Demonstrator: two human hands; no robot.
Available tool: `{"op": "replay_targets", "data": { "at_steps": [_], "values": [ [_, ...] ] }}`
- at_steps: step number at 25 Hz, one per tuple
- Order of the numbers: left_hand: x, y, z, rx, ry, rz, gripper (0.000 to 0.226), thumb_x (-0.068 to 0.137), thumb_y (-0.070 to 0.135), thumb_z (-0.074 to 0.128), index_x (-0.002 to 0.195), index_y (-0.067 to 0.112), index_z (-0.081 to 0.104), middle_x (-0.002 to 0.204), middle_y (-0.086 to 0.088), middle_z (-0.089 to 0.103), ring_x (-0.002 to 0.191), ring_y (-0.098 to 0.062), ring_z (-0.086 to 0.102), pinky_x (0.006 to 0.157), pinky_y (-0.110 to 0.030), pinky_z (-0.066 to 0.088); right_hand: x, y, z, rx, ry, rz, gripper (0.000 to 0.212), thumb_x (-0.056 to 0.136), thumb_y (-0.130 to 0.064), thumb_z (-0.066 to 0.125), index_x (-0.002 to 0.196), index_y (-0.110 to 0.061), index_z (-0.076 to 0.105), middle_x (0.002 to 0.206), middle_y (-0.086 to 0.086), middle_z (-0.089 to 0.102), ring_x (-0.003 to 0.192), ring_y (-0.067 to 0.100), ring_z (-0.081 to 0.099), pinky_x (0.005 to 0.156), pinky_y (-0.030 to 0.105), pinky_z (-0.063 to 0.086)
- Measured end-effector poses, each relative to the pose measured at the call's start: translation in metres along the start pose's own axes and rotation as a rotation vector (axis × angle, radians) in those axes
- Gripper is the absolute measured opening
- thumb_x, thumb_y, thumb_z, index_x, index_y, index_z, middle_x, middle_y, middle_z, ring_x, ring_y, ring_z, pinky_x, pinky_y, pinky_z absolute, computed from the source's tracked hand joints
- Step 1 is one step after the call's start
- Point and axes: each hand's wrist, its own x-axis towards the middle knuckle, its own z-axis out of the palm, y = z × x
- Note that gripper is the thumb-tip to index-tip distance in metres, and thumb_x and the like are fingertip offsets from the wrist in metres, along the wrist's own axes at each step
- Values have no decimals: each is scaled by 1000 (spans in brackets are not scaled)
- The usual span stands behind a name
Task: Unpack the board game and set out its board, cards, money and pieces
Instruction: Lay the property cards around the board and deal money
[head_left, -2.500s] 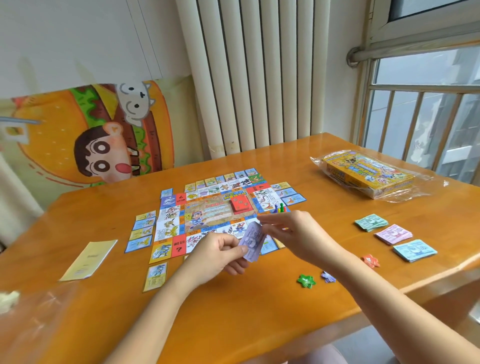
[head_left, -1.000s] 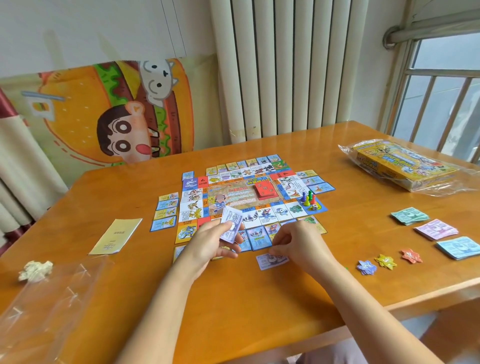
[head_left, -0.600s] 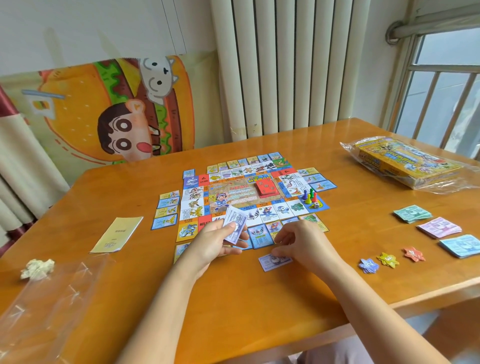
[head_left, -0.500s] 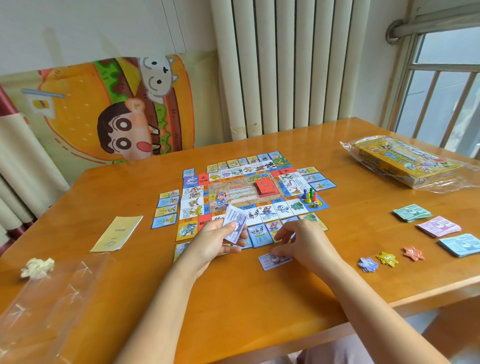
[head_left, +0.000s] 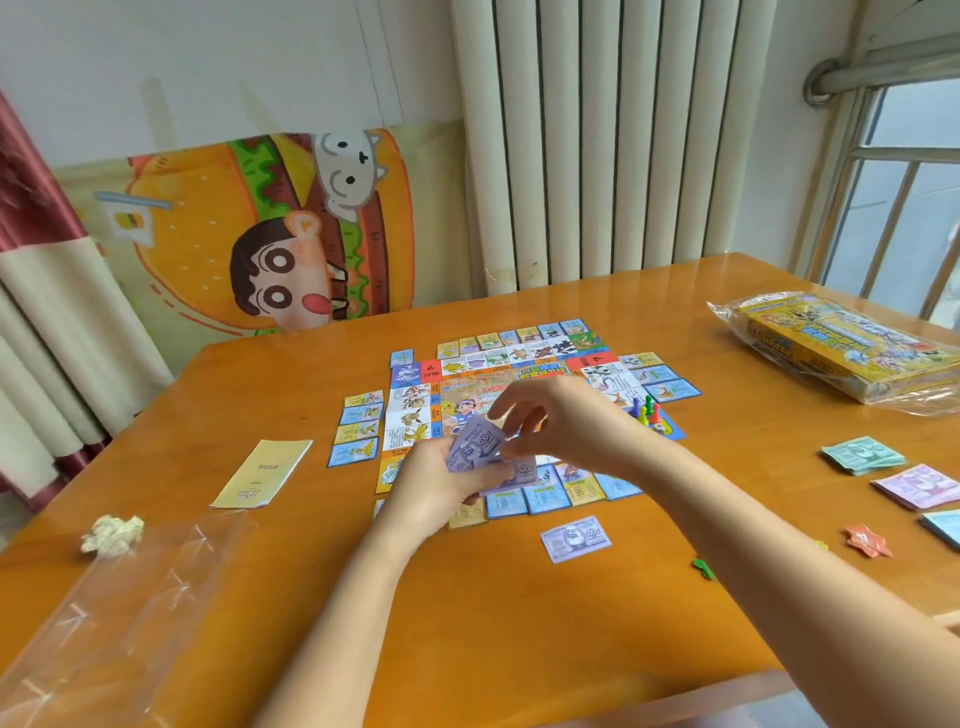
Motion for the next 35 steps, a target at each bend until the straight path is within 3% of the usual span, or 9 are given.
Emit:
{"op": "replay_targets", "data": {
  "at_steps": [3, 8, 13, 19, 22, 24, 28, 31, 35],
  "values": [
    [9, 2, -22, 61, 49, 39, 20, 74, 21, 79, 78, 5, 68, 65, -3, 63, 54, -13, 50, 54, -25, 39, 30, -16, -1, -107, -131, -6, 27, 75, -11, 77, 97, -19, 64, 77, -6, 65, 69, 13, 62, 65, 30, 50],
    [35, -12, -75, -40, 236, -23, 28, 98, 28, 50, 84, 7, 64, 74, -8, 63, 59, -14, 59, 64, -31, 50, 83, -25, 11, -167, -335, -9, 26, 88, -9, 63, 113, -17, 62, 86, -1, 64, 66, 12, 56, 60, 24, 43],
    [55, -55, -122, 465, 494, -260, 39, 102, 24, 32, 108, -5, 58, 114, -28, 59, 106, -39, 54, 82, -38, 39, 149, -28, 39, -74, -250, 95, 19, 87, -2, 55, 70, -12, 57, 67, 5, 61, 60, 17, 56, 57, 26, 40],
    [64, -81, -131, 468, 489, -363, 38, 102, 21, 30, 117, -1, 58, 123, -21, 58, 112, -35, 51, 86, -36, 39, 223, -52, 101, 74, -225, 150, 10, 85, -3, 64, 75, -5, 61, 64, 5, 60, 51, 11, 54, 41, 10, 39],
    [64, -88, -141, 432, 585, -405, 37, 102, 20, 32, 118, 0, 58, 123, -21, 58, 111, -36, 52, 86, -37, 41, 248, -60, 139, 43, -309, 142, 32, 84, 0, 65, 116, -6, 61, 98, 13, 68, 84, 24, 70, 72, 27, 58],
    [63, -91, -148, 413, 628, -426, 37, 102, 19, 32, 119, 0, 58, 123, -21, 58, 111, -36, 52, 86, -37, 40, 260, -63, 163, -57, -339, 114, 38, 85, 2, 63, 122, -6, 59, 112, 15, 67, 92, 24, 69, 84, 35, 56],
    [63, -88, -151, 404, 674, -441, 37, 102, 18, 31, 121, -1, 56, 126, -21, 56, 113, -36, 50, 85, -35, 38, 277, -63, 191, -81, -363, 126, 21, 91, -4, 51, 104, 0, 67, 100, 15, 72, 47, 1, 59, 62, 20, 51],
    [62, -86, -151, 405, 685, -450, 37, 103, 18, 30, 121, -3, 54, 128, -22, 55, 115, -37, 49, 86, -35, 37, 279, -58, 198, -172, -320, 144, 19, 83, -20, 69, 92, -4, 73, 92, 10, 73, 77, 18, 67, 56, 24, 46],
    [62, -84, -151, 402, 682, -447, 37, 103, 17, 30, 122, -5, 54, 129, -22, 55, 115, -36, 49, 86, -34, 37, 277, -52, 205, -186, -217, 213, 19, 79, -17, 75, 84, -1, 67, 79, 10, 62, 73, 26, 60, 58, 27, 45]
  ]
}}
